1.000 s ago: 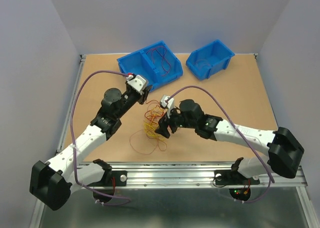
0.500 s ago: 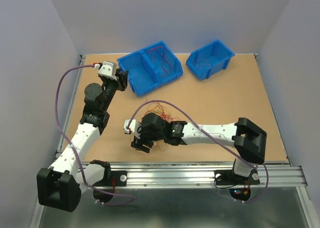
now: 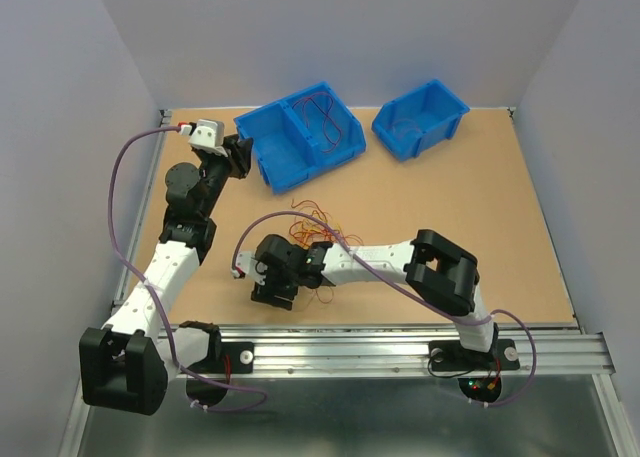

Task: Untangle the cables

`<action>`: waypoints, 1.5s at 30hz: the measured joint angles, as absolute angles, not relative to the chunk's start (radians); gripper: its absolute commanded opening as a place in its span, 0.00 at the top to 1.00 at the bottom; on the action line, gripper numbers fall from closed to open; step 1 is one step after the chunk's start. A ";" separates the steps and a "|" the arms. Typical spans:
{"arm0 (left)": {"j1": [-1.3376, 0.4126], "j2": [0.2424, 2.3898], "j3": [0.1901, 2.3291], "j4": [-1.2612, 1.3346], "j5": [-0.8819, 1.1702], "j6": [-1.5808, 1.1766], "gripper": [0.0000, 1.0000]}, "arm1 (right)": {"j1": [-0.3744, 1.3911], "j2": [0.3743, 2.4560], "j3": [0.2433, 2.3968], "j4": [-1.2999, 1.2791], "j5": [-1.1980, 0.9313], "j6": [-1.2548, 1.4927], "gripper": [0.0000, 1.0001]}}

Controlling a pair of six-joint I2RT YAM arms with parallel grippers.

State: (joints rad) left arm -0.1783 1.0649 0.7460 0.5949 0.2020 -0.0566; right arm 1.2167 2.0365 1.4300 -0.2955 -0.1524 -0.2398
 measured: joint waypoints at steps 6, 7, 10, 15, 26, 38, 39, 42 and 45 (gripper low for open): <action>-0.176 1.065 0.746 0.604 0.210 -0.059 0.52 | 1.221 2.039 1.432 -0.342 -0.151 -0.239 0.36; -0.176 1.065 0.746 0.605 0.210 -0.059 0.52 | 1.223 2.040 1.432 -0.347 -0.148 -0.238 0.36; -0.175 1.065 0.746 0.609 0.210 -0.059 0.52 | 1.229 2.042 1.432 -0.363 -0.148 -0.240 0.39; -0.175 1.065 0.746 0.610 0.213 -0.059 0.53 | 1.236 2.042 1.432 -0.370 -0.153 -0.240 0.39; -0.175 1.065 0.746 0.610 0.228 -0.058 0.53 | 1.286 2.041 1.431 -0.375 -0.145 -0.243 0.69; -0.175 1.065 0.746 0.611 0.233 -0.057 0.53 | 1.290 1.923 1.308 -0.354 -0.132 -0.283 1.00; -0.175 1.065 0.746 0.611 0.235 -0.056 0.53 | 1.290 1.872 1.275 -0.339 -0.144 -0.289 0.99; -0.175 1.065 0.746 0.614 0.245 -0.052 0.53 | 1.291 1.660 1.166 -0.254 -0.189 -0.295 0.99; -0.175 1.065 0.746 0.618 0.276 -0.049 0.53 | 1.291 1.453 1.117 -0.147 -0.195 -0.281 0.99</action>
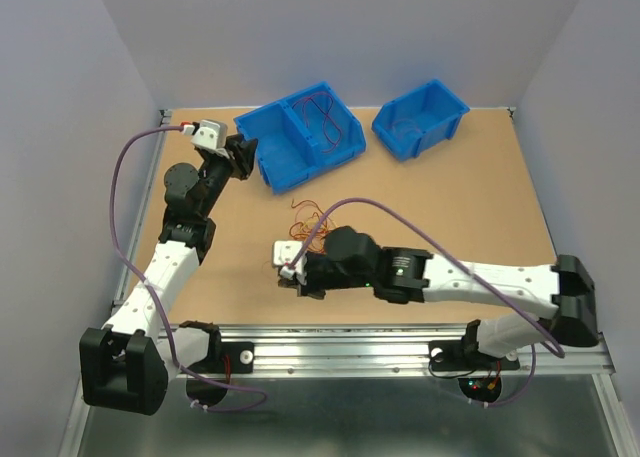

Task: Untangle the cables

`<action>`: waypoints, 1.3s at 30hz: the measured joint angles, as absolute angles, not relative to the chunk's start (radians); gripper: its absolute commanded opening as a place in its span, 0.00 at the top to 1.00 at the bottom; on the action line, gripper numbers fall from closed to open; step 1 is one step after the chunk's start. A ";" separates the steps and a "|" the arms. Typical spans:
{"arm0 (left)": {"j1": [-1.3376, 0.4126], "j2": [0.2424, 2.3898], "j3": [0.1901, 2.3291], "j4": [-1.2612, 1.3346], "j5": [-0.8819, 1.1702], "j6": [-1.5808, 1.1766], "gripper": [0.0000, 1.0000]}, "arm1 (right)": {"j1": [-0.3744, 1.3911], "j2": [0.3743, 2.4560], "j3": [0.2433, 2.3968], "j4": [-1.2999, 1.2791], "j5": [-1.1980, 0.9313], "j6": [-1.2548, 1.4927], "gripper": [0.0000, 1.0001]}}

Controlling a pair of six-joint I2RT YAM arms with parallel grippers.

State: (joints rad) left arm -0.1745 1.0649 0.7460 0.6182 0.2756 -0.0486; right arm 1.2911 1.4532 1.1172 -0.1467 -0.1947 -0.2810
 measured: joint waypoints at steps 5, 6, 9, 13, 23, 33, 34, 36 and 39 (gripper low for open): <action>-0.175 1.074 0.746 0.634 0.343 -0.041 0.53 | 1.291 1.275 1.146 -0.008 -0.109 -0.229 0.99; -0.175 1.081 0.746 0.639 0.360 -0.039 0.53 | 1.291 1.269 1.172 0.010 -0.083 -0.222 0.99; -0.175 1.108 0.746 0.646 0.443 -0.033 0.53 | 1.291 1.290 1.288 0.017 0.014 -0.205 0.99; -0.175 1.142 0.746 0.646 0.515 -0.031 0.53 | 1.291 1.331 1.463 0.037 0.141 -0.201 1.00; -0.175 1.147 0.746 0.647 0.565 -0.030 0.53 | 1.290 1.432 1.841 0.134 0.471 -0.293 1.00; -0.175 1.147 0.746 0.646 0.523 -0.031 0.52 | 1.116 1.506 1.933 0.334 0.615 -0.422 0.99; -0.175 1.147 0.746 0.646 0.521 -0.031 0.52 | 1.078 1.514 1.933 0.354 0.618 -0.422 0.99; -0.175 1.147 0.746 0.646 0.513 -0.031 0.52 | 0.995 1.534 1.934 0.385 0.621 -0.420 0.99; -0.175 1.147 0.746 0.646 0.504 -0.031 0.52 | 0.871 1.586 1.935 0.426 0.621 -0.396 0.99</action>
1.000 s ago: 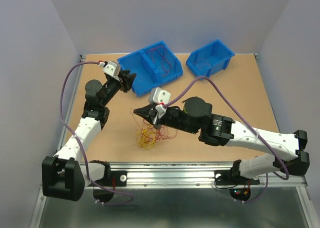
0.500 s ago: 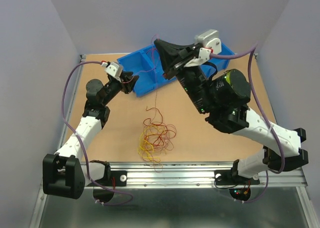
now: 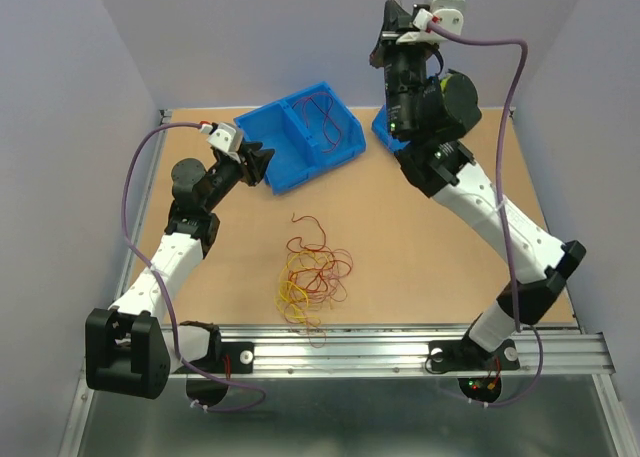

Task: Untangle the cables

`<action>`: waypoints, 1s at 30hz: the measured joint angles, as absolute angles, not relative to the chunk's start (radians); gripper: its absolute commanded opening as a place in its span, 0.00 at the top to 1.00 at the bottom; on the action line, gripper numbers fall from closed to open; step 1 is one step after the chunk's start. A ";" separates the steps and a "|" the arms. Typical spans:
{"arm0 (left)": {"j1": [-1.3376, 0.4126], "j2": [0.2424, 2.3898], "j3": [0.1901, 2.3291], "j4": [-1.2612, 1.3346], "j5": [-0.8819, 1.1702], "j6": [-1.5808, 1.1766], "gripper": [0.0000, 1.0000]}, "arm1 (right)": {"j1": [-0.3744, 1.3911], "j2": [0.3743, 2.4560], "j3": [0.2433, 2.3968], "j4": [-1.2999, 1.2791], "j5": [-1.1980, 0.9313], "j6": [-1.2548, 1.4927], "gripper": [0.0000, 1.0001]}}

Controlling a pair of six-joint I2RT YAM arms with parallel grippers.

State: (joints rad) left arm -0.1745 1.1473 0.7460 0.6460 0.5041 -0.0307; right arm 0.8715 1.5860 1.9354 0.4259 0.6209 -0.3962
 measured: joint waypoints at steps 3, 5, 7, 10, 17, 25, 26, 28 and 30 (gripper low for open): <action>-0.175 1.147 0.746 0.646 0.500 -0.030 0.52 | 0.758 1.667 1.959 0.440 0.614 -0.360 0.99; -0.175 1.147 0.746 0.646 0.497 -0.031 0.52 | 0.692 1.723 1.975 0.441 0.603 -0.321 0.99; -0.175 1.147 0.746 0.646 0.496 -0.031 0.52 | 0.627 1.776 1.983 0.442 0.593 -0.276 0.99; -0.175 1.147 0.746 0.646 0.496 -0.031 0.52 | 0.538 1.828 1.983 0.436 0.575 -0.209 0.99; -0.175 1.147 0.746 0.646 0.496 -0.031 0.52 | 0.381 1.924 1.996 0.435 0.551 -0.111 1.00; -0.175 1.147 0.746 0.646 0.496 -0.030 0.52 | 0.374 1.965 2.035 0.432 0.519 -0.101 0.99; -0.175 1.147 0.746 0.646 0.496 -0.030 0.52 | 0.374 1.968 2.046 0.431 0.513 -0.101 0.99; -0.175 1.147 0.746 0.646 0.496 -0.030 0.52 | 0.374 1.968 2.069 0.430 0.498 -0.100 0.99; -0.175 1.147 0.746 0.646 0.496 -0.030 0.52 | 0.374 1.965 2.093 0.432 0.485 -0.095 0.99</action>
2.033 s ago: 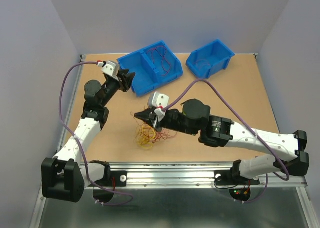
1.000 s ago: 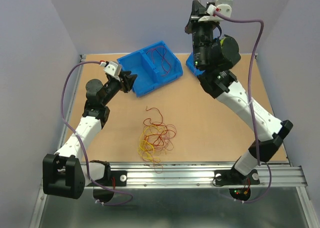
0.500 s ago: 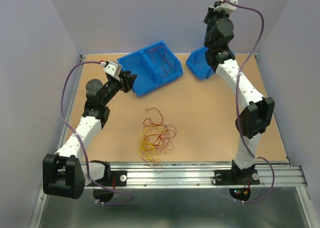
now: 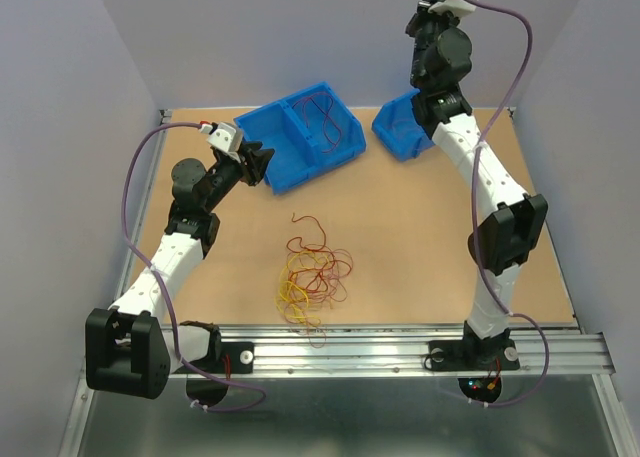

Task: Untangle the cables

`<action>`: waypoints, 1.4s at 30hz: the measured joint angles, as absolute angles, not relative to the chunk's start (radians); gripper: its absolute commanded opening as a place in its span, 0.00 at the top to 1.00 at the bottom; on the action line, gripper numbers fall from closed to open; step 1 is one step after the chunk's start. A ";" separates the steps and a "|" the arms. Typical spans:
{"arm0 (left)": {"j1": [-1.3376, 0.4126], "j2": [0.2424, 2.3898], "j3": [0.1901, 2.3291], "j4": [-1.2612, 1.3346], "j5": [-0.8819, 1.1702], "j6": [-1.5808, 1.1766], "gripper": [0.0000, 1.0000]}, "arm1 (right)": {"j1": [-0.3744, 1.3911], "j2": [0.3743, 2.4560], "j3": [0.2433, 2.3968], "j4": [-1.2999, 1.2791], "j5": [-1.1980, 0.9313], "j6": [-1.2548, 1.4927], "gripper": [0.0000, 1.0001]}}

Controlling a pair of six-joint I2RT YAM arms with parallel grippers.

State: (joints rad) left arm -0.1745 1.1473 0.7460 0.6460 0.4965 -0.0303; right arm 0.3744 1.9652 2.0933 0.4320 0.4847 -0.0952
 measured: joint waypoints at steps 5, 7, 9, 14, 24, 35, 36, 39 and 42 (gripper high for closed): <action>-0.175 1.147 0.746 0.646 0.496 -0.030 0.52 | 0.374 1.917 2.096 0.431 0.429 -0.064 0.99; -0.175 1.147 0.746 0.646 0.496 -0.030 0.52 | 0.374 1.898 2.106 0.431 0.411 -0.051 0.99; -0.175 1.147 0.746 0.646 0.496 -0.030 0.52 | 0.374 1.890 2.127 0.433 0.397 -0.043 0.99; -0.175 1.147 0.746 0.646 0.497 -0.030 0.52 | 0.374 1.894 2.233 0.433 0.370 -0.032 0.99; -0.175 1.166 0.746 0.645 0.497 -0.026 0.52 | 0.374 2.045 2.487 0.451 0.365 -0.028 0.99; -0.175 1.173 0.746 0.643 0.501 -0.025 0.52 | 0.374 2.065 2.384 0.491 0.346 -0.011 0.99; -0.175 1.174 0.746 0.643 0.501 -0.025 0.52 | 0.374 2.065 2.384 0.493 0.344 -0.010 1.00; -0.175 1.176 0.746 0.641 0.502 -0.023 0.52 | 0.374 2.071 2.386 0.515 0.342 -0.010 0.99; -0.175 1.176 0.746 0.639 0.505 -0.023 0.52 | 0.374 2.088 2.395 0.534 0.342 -0.009 0.99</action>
